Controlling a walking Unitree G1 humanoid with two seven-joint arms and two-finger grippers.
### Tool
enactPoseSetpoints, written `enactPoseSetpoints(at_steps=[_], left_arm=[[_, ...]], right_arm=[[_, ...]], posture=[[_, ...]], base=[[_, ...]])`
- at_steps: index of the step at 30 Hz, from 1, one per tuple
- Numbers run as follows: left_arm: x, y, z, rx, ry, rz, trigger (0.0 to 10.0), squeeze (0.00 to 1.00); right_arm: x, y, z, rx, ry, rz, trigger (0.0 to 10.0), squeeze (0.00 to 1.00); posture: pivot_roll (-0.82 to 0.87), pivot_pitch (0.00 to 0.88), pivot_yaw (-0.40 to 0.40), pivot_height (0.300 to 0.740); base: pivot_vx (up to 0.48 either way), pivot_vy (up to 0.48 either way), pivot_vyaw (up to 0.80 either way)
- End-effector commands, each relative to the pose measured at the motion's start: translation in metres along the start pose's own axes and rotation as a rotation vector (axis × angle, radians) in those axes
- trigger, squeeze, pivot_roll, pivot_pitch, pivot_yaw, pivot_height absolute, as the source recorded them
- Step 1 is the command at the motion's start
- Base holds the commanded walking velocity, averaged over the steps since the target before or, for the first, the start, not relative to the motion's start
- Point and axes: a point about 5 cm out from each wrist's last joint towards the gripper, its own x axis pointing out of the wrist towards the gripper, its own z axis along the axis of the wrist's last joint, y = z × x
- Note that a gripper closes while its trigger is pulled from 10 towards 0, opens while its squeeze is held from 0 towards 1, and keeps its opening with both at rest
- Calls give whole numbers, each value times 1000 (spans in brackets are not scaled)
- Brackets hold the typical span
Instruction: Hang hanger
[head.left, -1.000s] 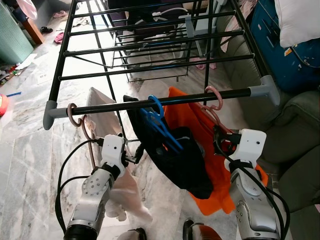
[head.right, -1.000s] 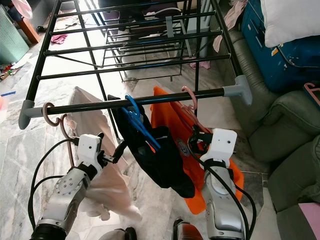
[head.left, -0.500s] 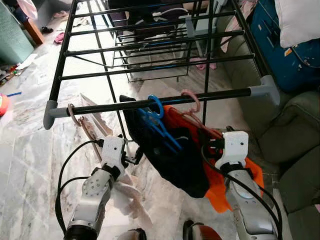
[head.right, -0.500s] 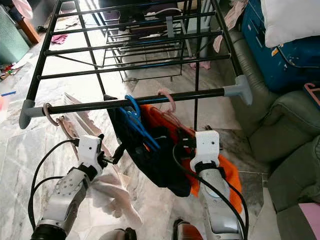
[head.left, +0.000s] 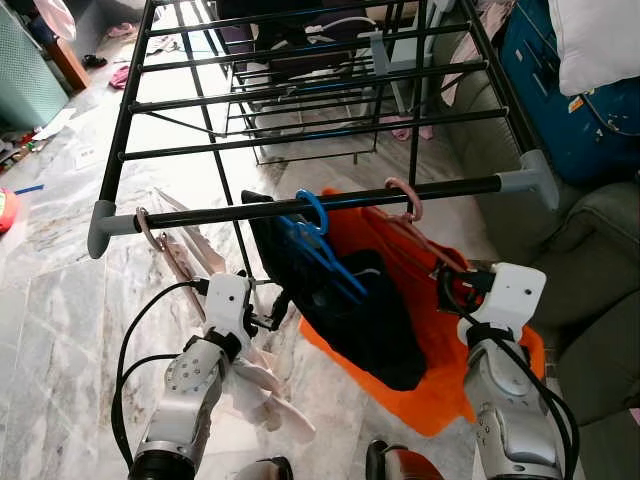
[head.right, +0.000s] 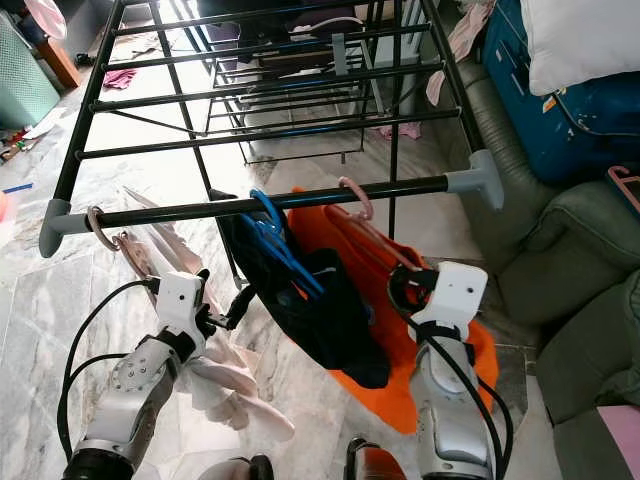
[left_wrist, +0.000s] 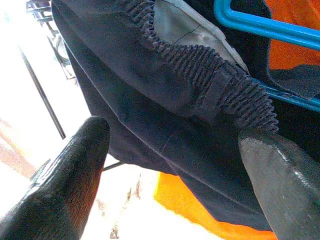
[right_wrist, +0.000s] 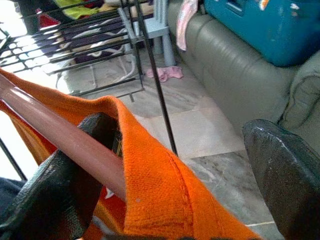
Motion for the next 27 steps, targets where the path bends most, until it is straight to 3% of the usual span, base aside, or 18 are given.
enactPoseSetpoints(at_steps=[1,14,18,19,20,21,22,26,27], left_arm=[[-3,4,-5,-5,22,6,10000,0],[-3,6,-6,2,27,1,10000,0],[-2,7,-6,4,30,-1,10000,0],[-2,7,-6,4,30,-1,10000,0],[-2,7,-6,4,30,-1,10000,0],[-2,7,-7,4,30,-1,10000,0],[-2,7,-7,3,31,-1,10000,0],[-3,7,-8,2,33,0,10000,0],[-3,7,-9,2,35,1,10000,0]], right_arm=[[0,0,0,26,5,-15,10000,0],[1,-20,0,123,13,-163,10000,0],[1,-20,-2,141,22,-152,10000,0],[1,-18,-2,140,19,-135,10000,220],[0,-16,-1,140,17,-124,10000,220],[0,-15,-1,139,15,-110,10000,565],[0,-12,-1,139,13,-91,10000,984],[-3,-3,-2,121,15,-8,10000,1000],[-4,-2,-3,117,19,2,9569,937]], posture=[[-100,181,100,740],[-101,179,106,740],[-101,177,106,740],[-101,176,105,740],[-101,176,105,740],[-101,176,105,740],[-101,176,105,740],[-101,176,103,740],[-101,176,103,740]], base=[[0,0,0],[0,0,0],[0,0,0],[0,0,0],[0,0,0],[0,0,0],[0,0,0],[0,0,0],[0,0,0]])
